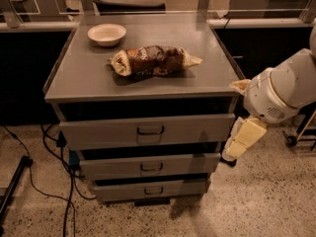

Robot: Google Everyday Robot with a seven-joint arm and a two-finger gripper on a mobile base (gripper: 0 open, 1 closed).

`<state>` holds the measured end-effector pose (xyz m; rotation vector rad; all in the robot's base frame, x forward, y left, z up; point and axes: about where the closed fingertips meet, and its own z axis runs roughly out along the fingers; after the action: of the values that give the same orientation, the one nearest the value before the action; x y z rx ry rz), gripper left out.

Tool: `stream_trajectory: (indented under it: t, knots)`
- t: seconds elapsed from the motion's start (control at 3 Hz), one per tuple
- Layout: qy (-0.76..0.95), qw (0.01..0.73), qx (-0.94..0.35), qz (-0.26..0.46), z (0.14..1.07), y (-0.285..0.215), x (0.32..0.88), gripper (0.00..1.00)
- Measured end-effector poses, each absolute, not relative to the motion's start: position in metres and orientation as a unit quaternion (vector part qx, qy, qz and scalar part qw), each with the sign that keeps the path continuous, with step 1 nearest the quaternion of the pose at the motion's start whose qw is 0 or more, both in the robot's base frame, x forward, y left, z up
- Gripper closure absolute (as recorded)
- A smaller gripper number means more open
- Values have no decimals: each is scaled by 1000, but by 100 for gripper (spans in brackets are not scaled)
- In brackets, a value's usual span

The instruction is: Open top drawer

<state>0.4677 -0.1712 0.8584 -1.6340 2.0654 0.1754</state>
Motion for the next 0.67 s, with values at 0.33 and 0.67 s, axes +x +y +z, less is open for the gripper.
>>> stream_trajectory:
  t: [0.33,0.67]
  knots:
    - [758,248,-600,64,858,-171,468,0]
    - [756,241,-605,67,824,-169,469,0]
